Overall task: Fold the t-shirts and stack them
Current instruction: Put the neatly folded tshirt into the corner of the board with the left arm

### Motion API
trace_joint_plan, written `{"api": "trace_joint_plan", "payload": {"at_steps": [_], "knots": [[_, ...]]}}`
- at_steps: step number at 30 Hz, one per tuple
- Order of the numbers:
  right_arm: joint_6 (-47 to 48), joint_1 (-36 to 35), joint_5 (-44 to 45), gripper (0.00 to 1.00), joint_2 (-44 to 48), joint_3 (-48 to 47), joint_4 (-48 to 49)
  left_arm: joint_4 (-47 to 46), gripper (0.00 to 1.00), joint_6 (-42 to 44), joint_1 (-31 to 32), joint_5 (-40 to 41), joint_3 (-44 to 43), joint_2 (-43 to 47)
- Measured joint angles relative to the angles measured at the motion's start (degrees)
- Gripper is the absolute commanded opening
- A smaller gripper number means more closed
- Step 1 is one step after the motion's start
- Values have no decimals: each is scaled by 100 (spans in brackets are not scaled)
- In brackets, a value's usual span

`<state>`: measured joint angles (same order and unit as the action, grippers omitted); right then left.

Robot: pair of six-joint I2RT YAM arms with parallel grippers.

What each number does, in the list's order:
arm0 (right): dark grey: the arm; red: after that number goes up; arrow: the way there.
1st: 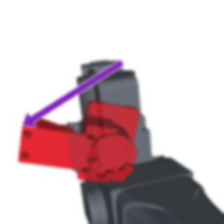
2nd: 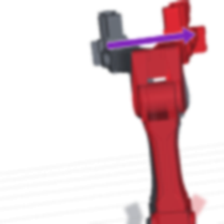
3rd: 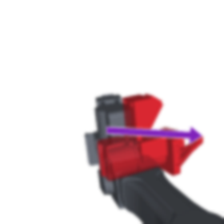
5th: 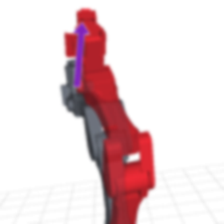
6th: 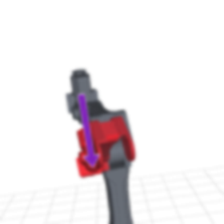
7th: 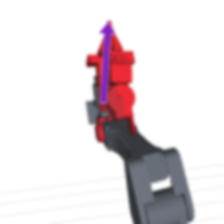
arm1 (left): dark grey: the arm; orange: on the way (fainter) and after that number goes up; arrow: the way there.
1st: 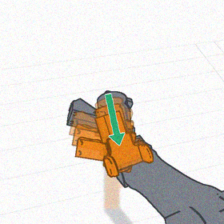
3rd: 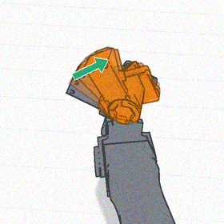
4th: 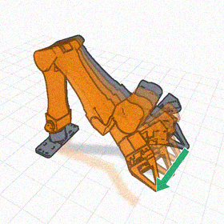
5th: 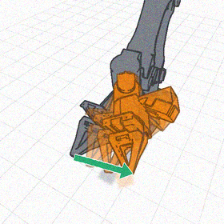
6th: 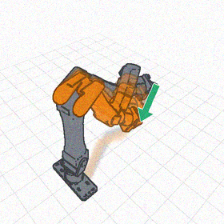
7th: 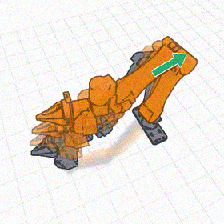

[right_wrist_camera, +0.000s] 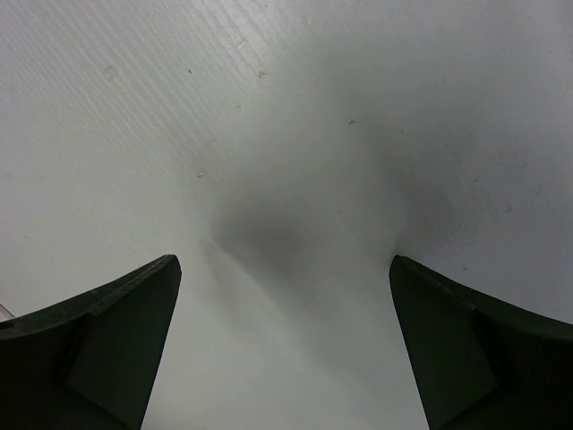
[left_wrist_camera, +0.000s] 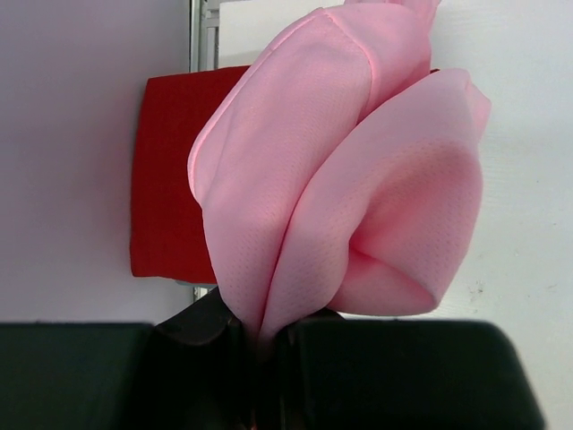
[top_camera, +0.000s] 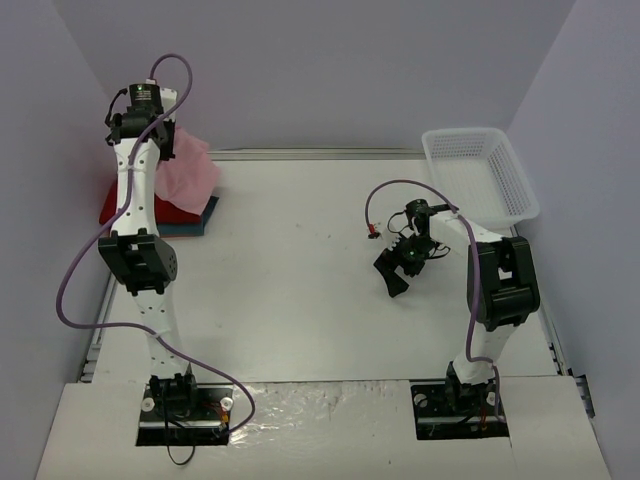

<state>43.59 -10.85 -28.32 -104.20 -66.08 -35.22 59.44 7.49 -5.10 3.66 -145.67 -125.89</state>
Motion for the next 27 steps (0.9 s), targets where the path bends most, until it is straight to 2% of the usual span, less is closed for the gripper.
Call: {"api": "trace_joint_plan", "payload": {"at_steps": [14,23,24,26,27], "knots": [[-7,0,33,100,-24,-13,2,-444,2,2,-260,240,772,20],[-24,0,42,100,-37,-31,0,-581,4,79,-319,378,815,28],[-26,0,44,100,-39,-31,0,-597,22,90,-328,402,815,31],[-26,0,44,100,-44,-35,-2,-671,47,160,-348,505,872,52],[-28,0,44,100,-46,-35,-2,-715,63,190,-356,570,898,63]]}}
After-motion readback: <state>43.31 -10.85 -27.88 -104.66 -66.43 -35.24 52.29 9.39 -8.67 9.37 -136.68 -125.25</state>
